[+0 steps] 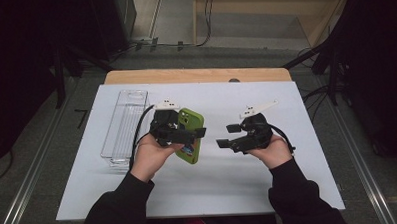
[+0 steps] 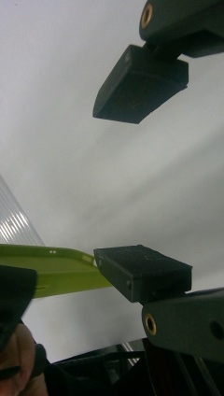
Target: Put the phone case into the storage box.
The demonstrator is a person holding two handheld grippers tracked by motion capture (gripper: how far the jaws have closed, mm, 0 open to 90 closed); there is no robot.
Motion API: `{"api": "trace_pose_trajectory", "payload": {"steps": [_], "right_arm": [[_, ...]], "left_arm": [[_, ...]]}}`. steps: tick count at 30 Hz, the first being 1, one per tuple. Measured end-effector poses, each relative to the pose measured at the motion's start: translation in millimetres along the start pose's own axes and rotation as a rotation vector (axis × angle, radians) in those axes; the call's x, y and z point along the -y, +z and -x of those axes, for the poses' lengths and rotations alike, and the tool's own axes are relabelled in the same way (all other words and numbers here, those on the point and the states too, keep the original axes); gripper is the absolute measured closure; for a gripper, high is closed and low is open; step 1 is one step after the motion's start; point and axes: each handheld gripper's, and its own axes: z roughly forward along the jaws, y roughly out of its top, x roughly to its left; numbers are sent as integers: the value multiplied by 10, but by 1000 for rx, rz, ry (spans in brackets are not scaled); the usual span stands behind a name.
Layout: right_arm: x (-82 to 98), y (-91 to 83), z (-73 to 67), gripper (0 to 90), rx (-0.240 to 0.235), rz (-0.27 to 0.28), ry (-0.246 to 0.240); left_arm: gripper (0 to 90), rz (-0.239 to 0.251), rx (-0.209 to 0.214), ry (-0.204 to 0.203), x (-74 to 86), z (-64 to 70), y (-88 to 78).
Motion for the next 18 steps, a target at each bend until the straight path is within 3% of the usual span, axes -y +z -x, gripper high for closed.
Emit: {"api": "trace_pose_trajectory", "payload": {"steps": [9, 18], "right_arm": [[173, -43, -25, 265, -19, -16, 15], [393, -86, -48, 257, -9, -30, 7]], "left_arm": [[175, 0, 15, -4, -14, -30, -46], [174, -4, 29, -14, -20, -51, -57]]}}
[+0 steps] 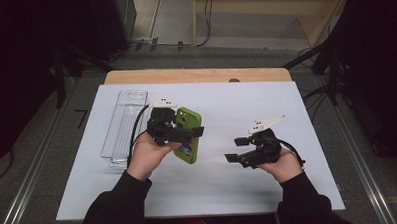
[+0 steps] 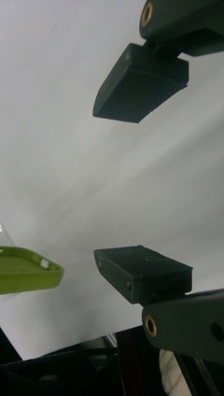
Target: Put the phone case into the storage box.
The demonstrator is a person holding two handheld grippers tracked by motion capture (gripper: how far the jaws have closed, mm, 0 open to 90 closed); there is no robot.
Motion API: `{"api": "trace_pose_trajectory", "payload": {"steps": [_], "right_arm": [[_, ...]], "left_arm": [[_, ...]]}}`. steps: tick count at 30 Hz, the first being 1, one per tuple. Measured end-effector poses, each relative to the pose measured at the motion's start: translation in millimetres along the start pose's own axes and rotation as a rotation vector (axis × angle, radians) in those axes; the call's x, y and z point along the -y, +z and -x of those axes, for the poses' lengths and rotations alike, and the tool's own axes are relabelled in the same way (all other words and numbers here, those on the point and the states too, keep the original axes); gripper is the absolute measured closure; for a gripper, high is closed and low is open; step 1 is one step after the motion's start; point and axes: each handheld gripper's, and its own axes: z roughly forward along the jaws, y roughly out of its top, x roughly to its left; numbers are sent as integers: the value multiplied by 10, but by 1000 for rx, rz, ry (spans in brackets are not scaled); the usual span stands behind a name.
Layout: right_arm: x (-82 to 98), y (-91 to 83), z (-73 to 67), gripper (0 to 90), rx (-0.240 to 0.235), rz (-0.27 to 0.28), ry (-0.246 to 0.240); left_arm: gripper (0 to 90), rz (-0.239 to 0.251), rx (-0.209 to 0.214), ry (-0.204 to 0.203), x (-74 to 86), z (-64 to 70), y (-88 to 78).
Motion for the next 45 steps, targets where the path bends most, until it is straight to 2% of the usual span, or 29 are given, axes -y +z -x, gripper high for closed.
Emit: {"api": "trace_pose_trajectory", "payload": {"steps": [10, 17, 21, 25, 28, 33, 41, 45], "right_arm": [[244, -35, 20, 257, -10, -14, 12], [407, -53, 55, 257, -10, 1, 11], [484, -74, 68, 257, 8, -17, 37], [553, -92, 68, 257, 15, -5, 38], [607, -90, 79, 257, 34, -4, 43], [687, -64, 100, 255, 55, -7, 81], [734, -81, 91, 238, 133, -16, 126], [734, -107, 82, 232, 162, 4, 134]], "left_arm": [[174, -5, 29, -4, -15, -27, -24], [174, -18, 33, 12, -23, -24, -35], [174, -22, 33, 16, -31, -30, -44], [174, -18, 30, 17, -43, -38, -67], [174, -22, 27, 20, -57, -51, -90], [174, -20, 22, 12, -70, -85, -129], [174, -3, 3, 1, -113, -133, -250], [174, 11, -9, -5, -138, -161, -324]]}}
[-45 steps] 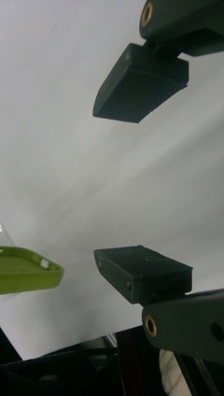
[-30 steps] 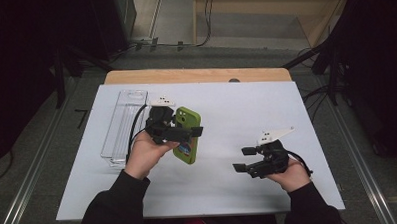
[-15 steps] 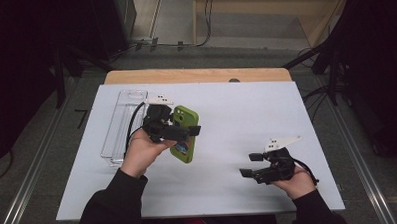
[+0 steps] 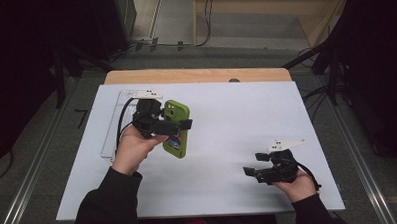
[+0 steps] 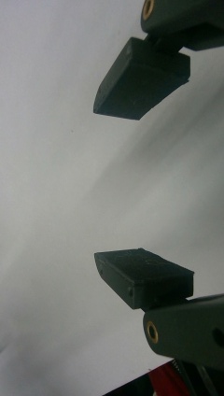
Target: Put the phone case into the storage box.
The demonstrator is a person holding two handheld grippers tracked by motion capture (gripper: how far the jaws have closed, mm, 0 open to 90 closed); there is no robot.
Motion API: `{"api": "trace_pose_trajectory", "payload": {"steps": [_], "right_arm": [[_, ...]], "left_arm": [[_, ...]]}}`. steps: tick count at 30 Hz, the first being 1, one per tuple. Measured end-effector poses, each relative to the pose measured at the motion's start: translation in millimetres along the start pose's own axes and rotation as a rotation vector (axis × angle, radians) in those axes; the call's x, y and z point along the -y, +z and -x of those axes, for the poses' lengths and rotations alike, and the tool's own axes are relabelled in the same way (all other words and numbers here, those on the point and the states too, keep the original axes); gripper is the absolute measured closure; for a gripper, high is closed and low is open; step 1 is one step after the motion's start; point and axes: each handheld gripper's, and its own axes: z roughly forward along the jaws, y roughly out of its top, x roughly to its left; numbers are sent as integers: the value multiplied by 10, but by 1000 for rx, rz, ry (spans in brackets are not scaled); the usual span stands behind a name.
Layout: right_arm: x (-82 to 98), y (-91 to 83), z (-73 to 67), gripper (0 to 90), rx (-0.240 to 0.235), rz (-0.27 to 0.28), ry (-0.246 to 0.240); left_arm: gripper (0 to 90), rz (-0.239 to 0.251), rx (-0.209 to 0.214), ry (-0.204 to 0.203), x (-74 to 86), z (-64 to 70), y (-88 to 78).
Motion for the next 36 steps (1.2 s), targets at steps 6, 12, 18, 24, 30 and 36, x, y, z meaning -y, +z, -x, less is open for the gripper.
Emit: {"api": "trace_pose_trajectory", "payload": {"steps": [6, 12, 18, 24, 30, 36], "right_arm": [[-2, -4, 5, 232, 2, 4, 10], [-4, 12, 3, 232, -2, -4, 11], [-9, 24, -13, 232, -12, -8, 7], [-6, 29, -22, 232, -18, -2, 13], [-6, 31, -30, 232, -19, 1, 6], [-5, 29, -24, 232, -18, 1, 10]], "left_arm": [[173, 9, -17, -6, -18, -27, -77], [174, 14, -29, -15, -33, -57, -144], [174, 22, -42, -21, -46, -84, -201], [174, 42, -69, -30, -63, -129, -309], [173, 60, -99, -43, -67, -199, -412], [174, 67, -125, -60, -64, -263, -496]]}}
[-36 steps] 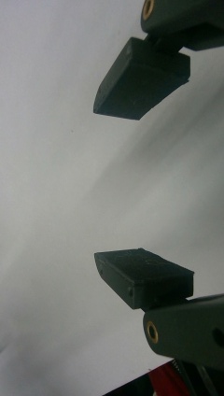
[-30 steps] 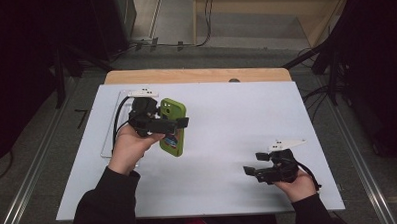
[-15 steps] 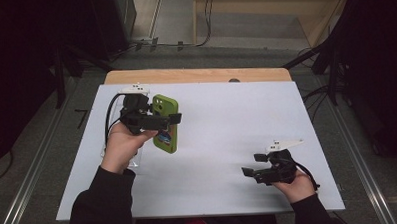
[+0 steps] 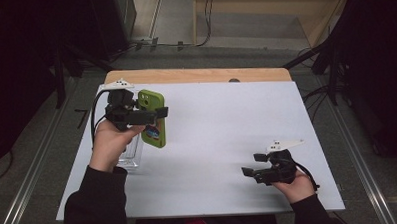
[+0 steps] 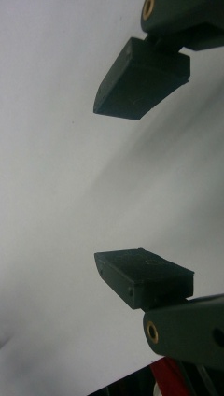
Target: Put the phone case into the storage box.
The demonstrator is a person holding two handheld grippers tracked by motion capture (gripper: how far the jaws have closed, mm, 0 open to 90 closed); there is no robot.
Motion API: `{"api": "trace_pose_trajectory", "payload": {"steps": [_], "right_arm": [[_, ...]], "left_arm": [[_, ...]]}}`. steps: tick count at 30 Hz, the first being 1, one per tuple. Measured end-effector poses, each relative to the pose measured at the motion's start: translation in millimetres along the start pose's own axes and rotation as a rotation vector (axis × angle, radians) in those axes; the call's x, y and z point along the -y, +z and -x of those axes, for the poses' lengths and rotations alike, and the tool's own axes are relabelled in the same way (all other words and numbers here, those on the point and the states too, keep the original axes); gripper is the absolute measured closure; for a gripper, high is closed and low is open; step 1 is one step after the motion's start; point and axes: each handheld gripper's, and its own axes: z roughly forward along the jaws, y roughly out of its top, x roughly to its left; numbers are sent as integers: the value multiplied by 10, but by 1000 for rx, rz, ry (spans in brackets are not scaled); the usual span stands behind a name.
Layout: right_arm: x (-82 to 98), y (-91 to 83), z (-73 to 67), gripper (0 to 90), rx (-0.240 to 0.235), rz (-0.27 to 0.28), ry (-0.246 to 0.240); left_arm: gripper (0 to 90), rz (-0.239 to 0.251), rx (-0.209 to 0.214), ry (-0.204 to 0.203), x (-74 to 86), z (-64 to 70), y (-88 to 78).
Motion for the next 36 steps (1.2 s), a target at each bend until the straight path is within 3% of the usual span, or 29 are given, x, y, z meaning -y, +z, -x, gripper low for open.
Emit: {"api": "trace_pose_trajectory", "payload": {"steps": [17, 32, 36], "right_arm": [[4, -1, 9, 232, -5, 2, -1], [13, 9, 19, 232, -1, -1, -2], [15, 10, 25, 232, 1, 2, -1]], "left_arm": [[173, 31, -75, -44, 4, -207, -179], [173, 60, -165, -72, 39, -387, -283], [173, 71, -207, -78, 47, -425, -316]]}}
